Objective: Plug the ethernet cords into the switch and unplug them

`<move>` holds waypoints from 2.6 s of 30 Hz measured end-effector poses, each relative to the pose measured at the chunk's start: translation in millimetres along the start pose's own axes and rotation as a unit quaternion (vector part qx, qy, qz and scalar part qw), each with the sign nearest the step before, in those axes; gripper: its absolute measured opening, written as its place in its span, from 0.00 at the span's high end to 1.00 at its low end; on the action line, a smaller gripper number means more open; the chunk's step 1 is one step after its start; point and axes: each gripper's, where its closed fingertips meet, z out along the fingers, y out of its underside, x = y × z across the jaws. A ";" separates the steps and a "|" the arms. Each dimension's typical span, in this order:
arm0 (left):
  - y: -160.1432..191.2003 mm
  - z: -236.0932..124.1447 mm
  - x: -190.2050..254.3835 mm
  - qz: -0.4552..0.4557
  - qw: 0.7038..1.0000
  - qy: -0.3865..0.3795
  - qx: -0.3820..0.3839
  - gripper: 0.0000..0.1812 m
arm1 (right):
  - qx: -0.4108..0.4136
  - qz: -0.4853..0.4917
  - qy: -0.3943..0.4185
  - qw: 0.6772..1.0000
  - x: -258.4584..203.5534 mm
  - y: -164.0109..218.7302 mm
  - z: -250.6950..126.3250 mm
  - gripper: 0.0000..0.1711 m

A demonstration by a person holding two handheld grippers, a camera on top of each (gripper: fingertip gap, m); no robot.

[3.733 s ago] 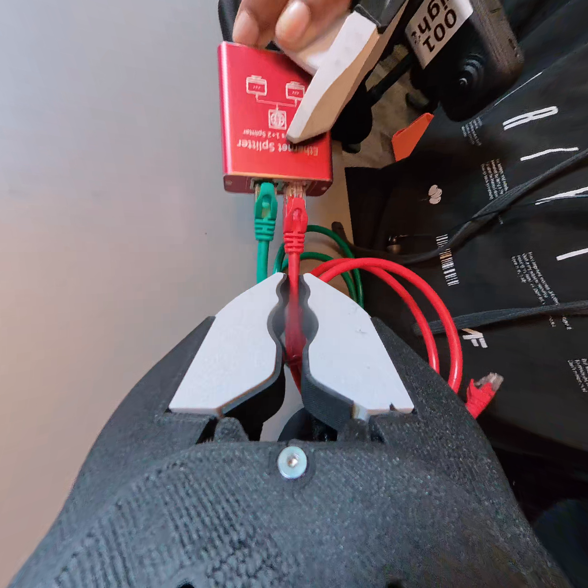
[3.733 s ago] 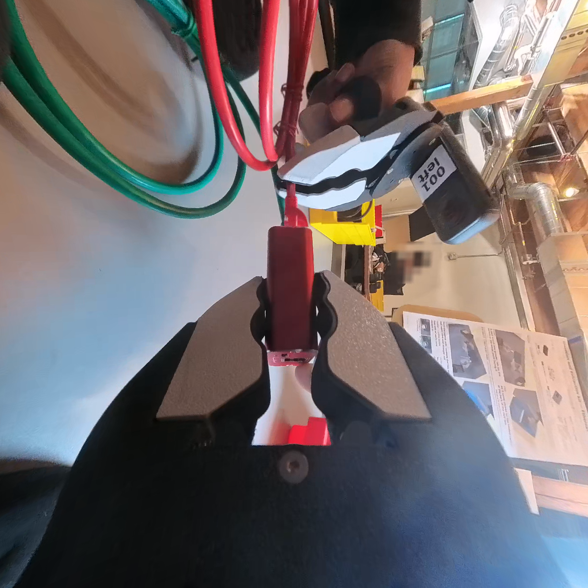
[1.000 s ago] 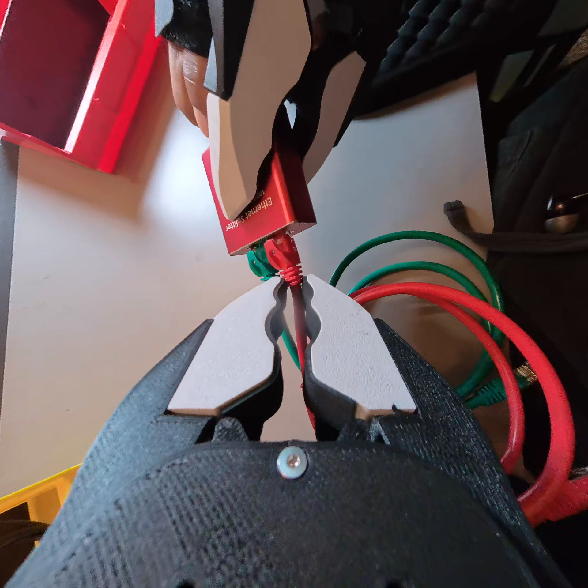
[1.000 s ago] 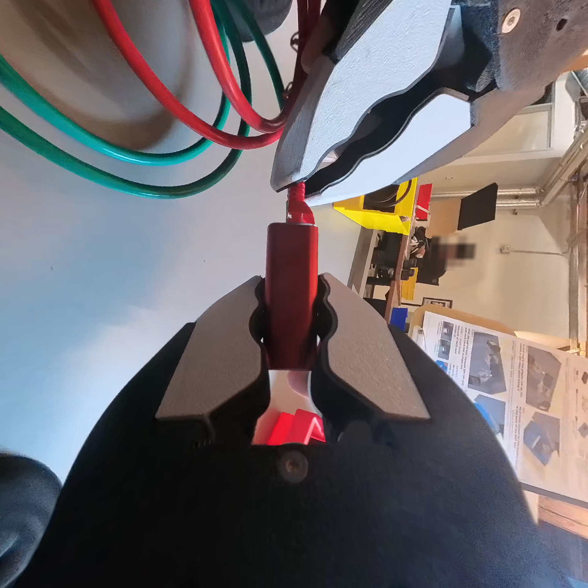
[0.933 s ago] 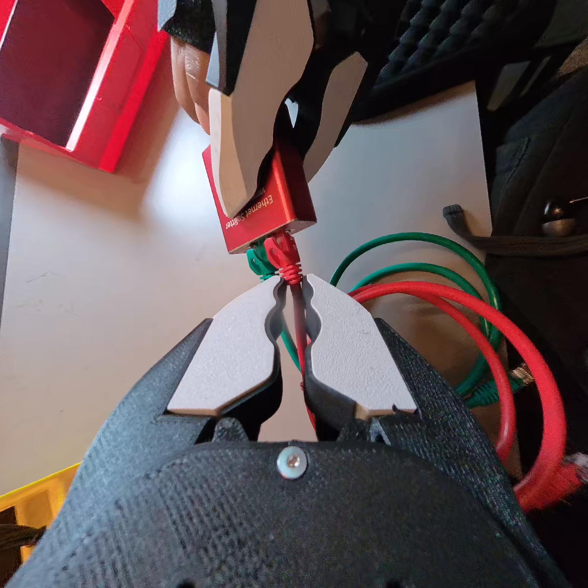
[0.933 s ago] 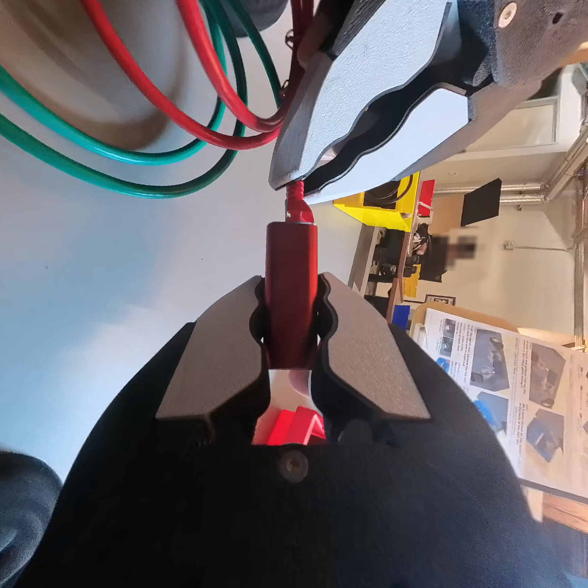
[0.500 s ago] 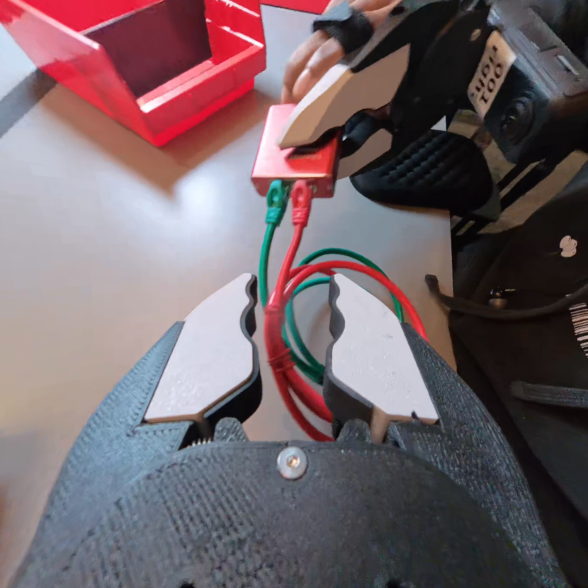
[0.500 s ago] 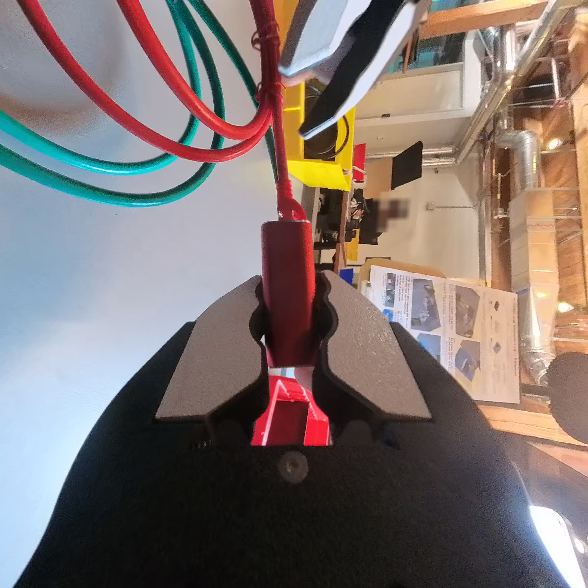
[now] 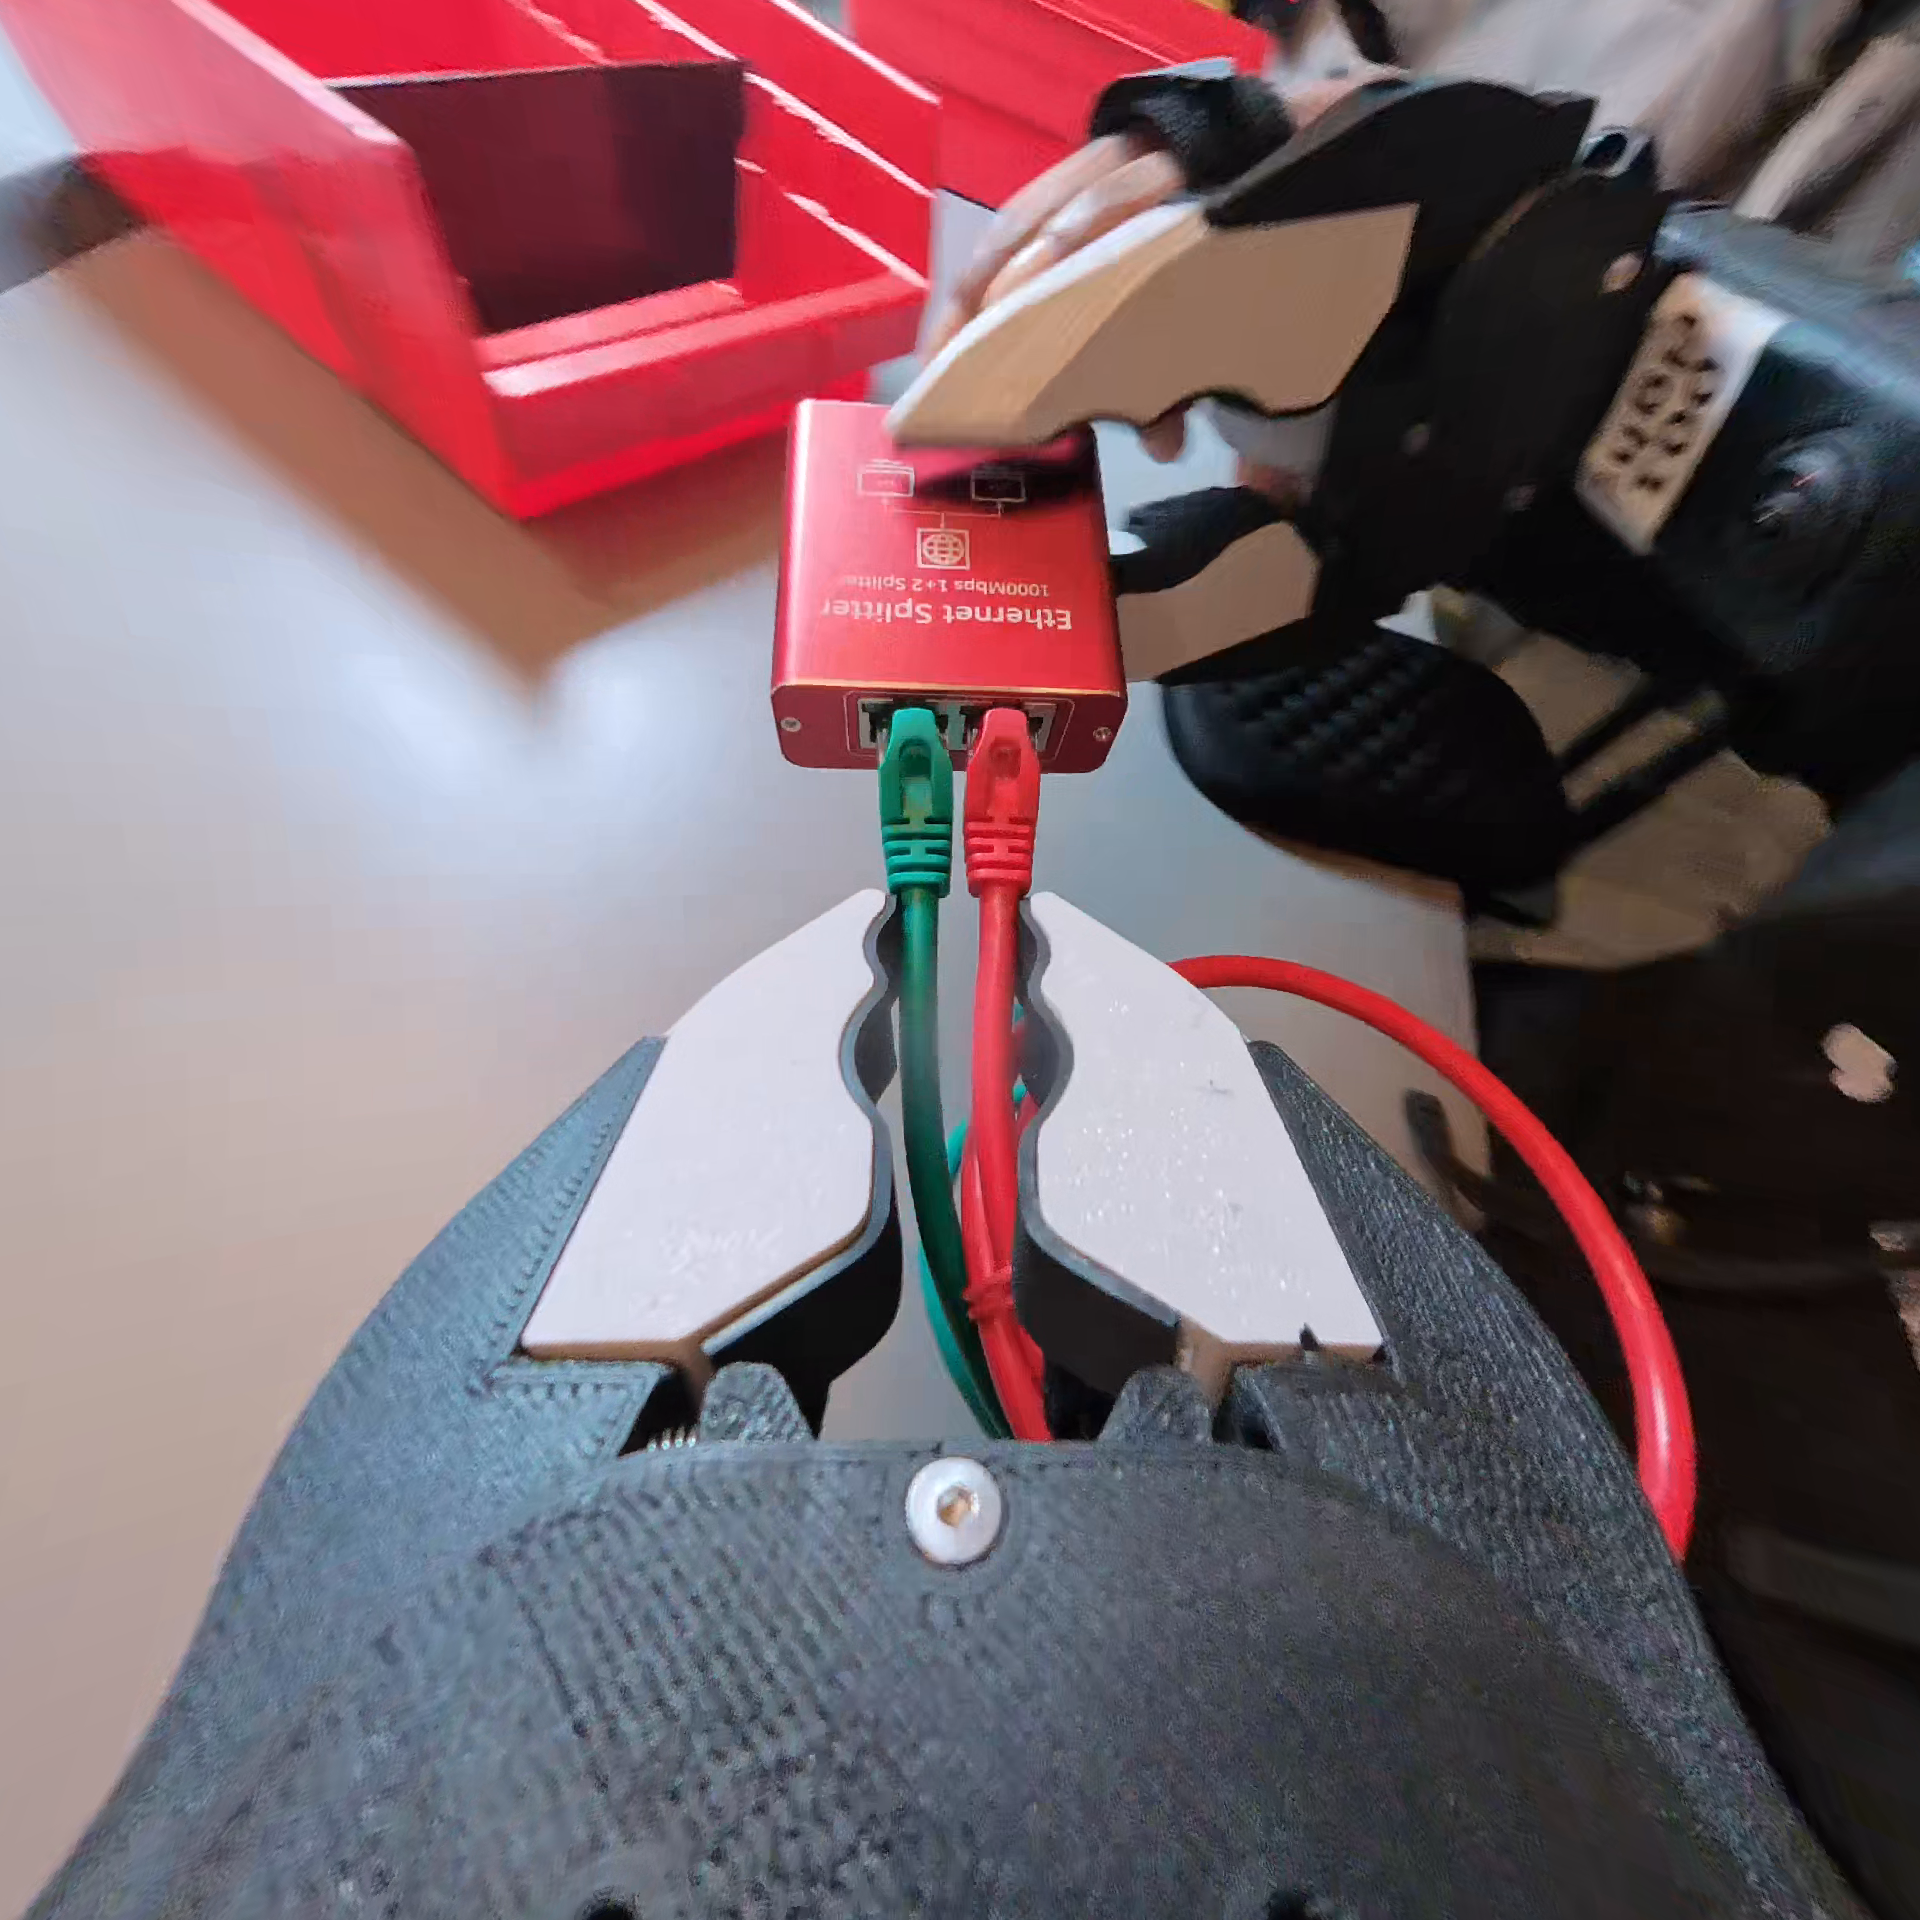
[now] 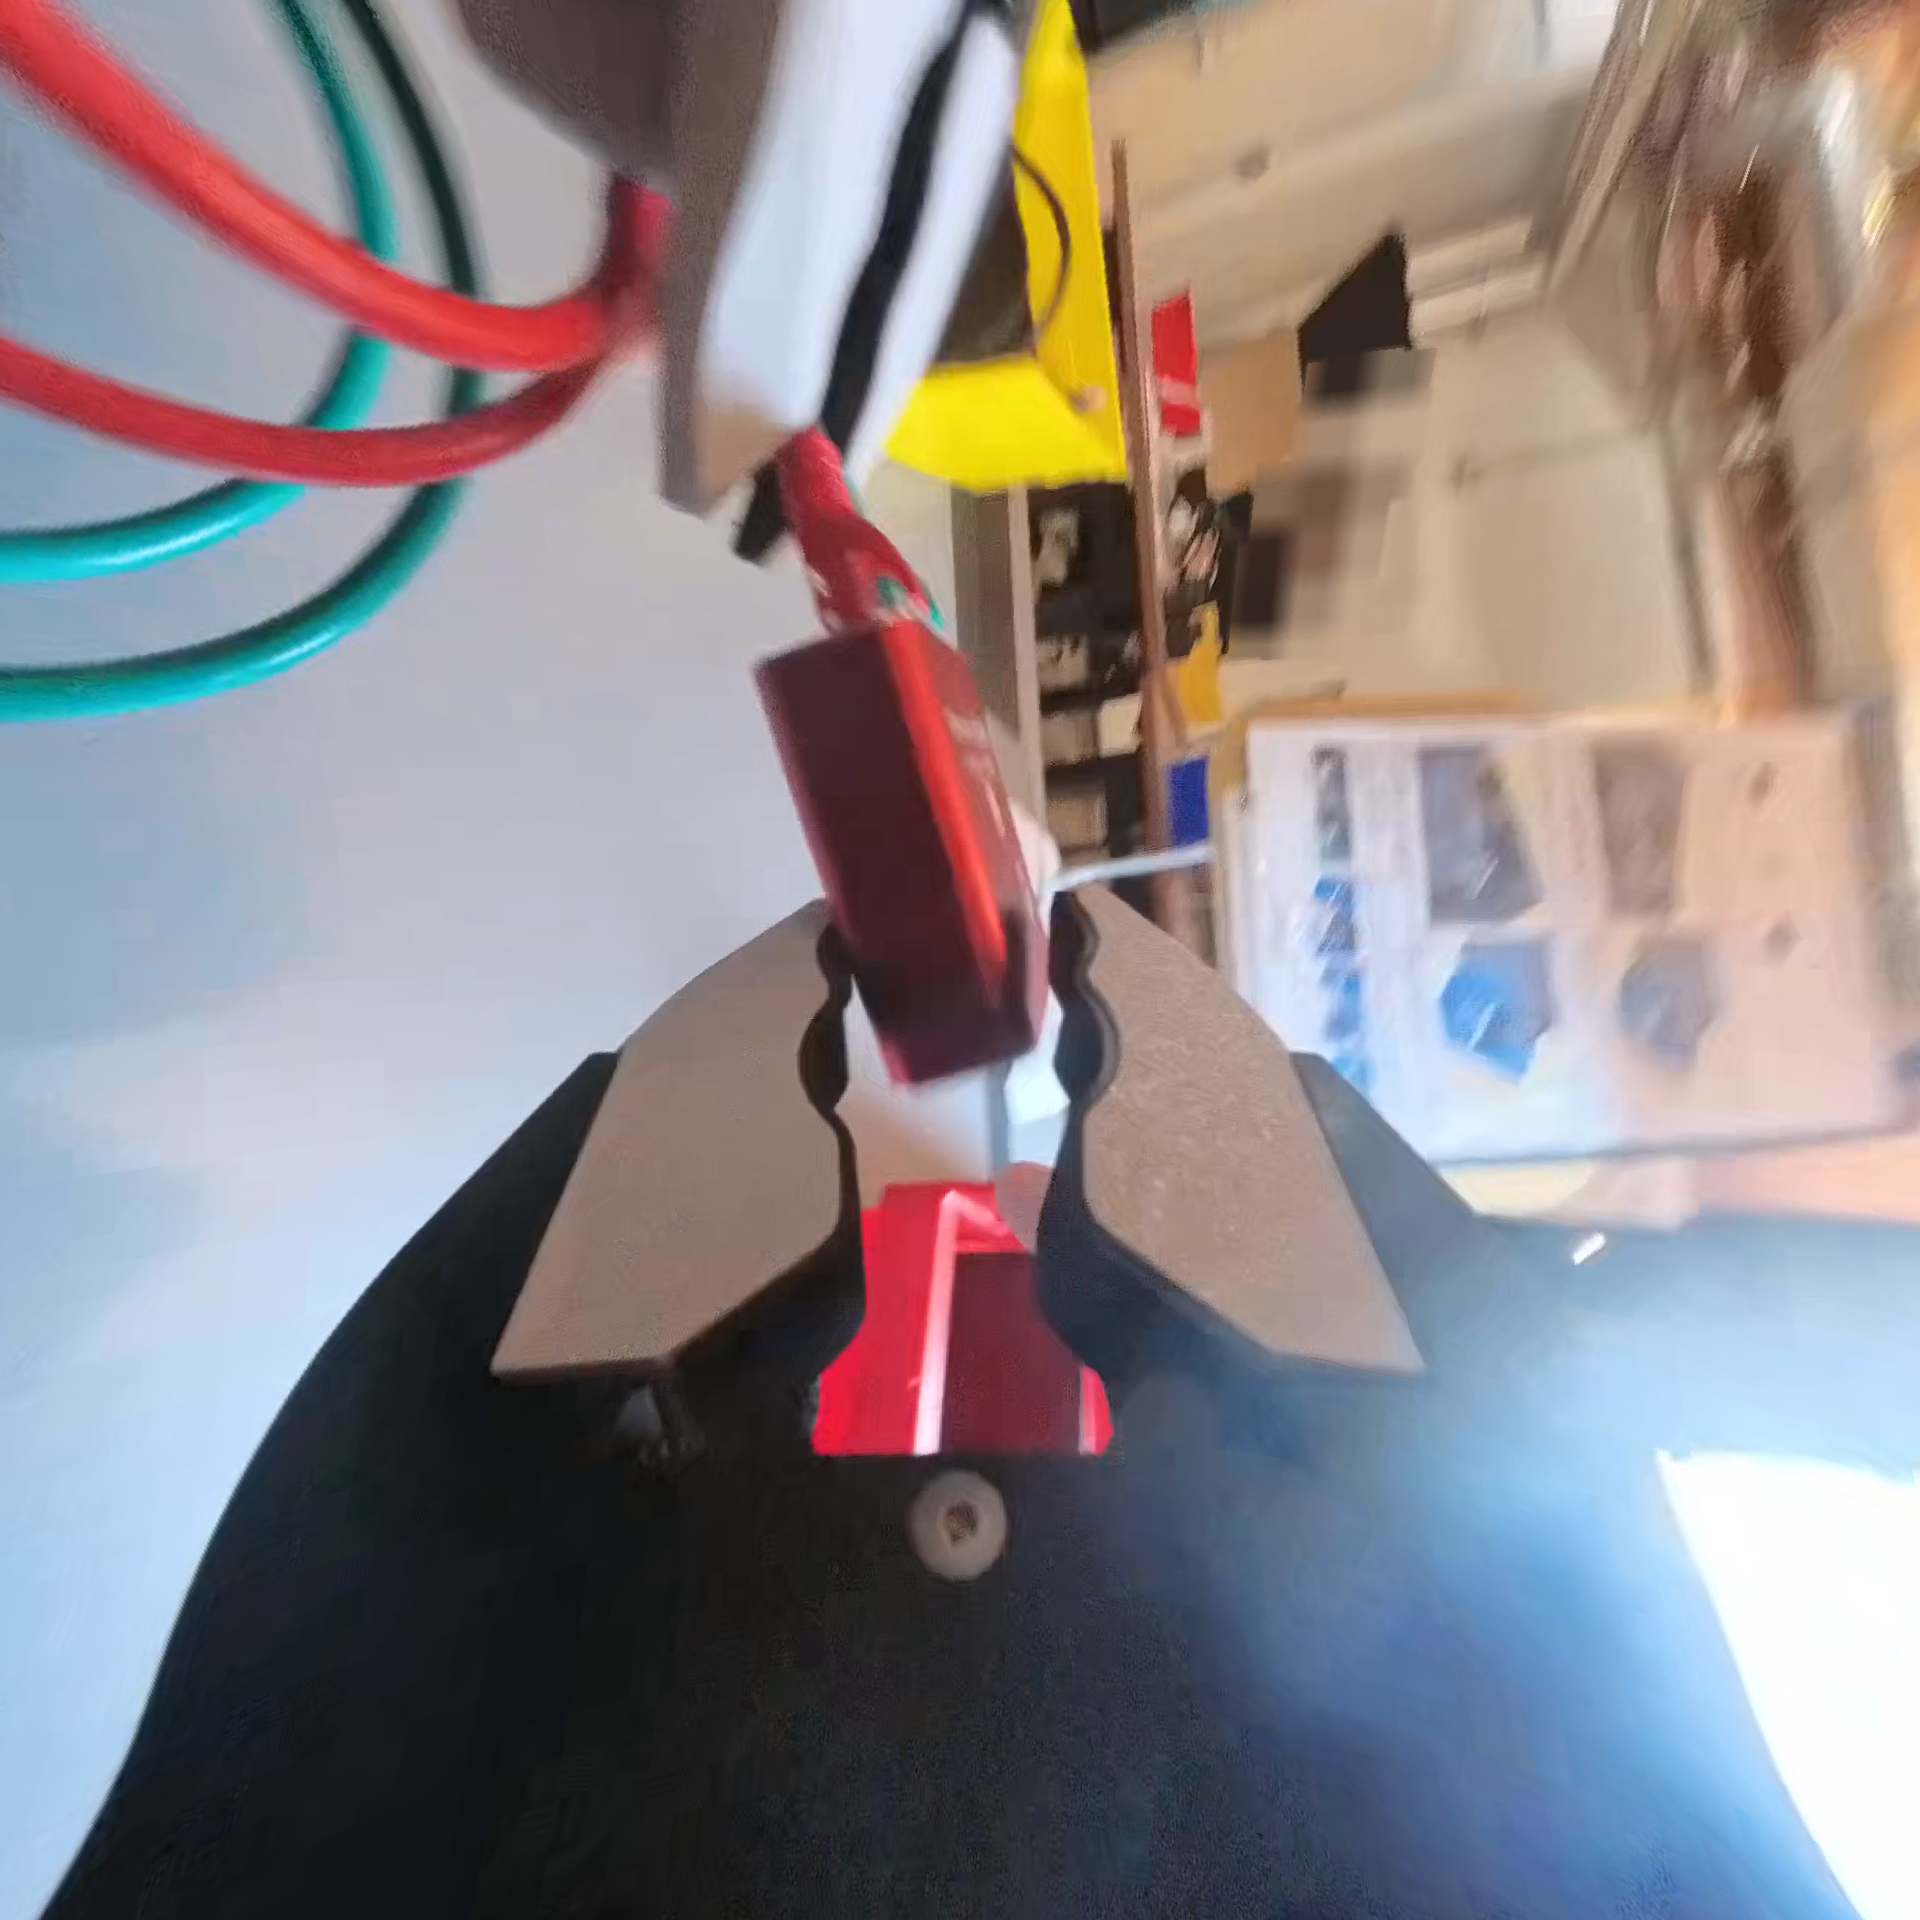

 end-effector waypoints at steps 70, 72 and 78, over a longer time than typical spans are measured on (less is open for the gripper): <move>-31.4 -34.4 12.3 0.399 0.900 -0.169 0.050 0.86 | 0.002 0.110 -0.222 0.969 -7.1 -33.3 22.2 0.69; -29.8 -31.1 13.9 0.408 0.896 -0.171 0.046 0.86 | 0.009 0.083 -0.235 0.968 -18.7 -40.1 26.7 0.76; -24.1 -34.3 6.4 0.358 0.918 -0.151 0.079 0.77 | 0.028 0.086 -0.199 0.976 -19.0 -42.7 27.8 0.85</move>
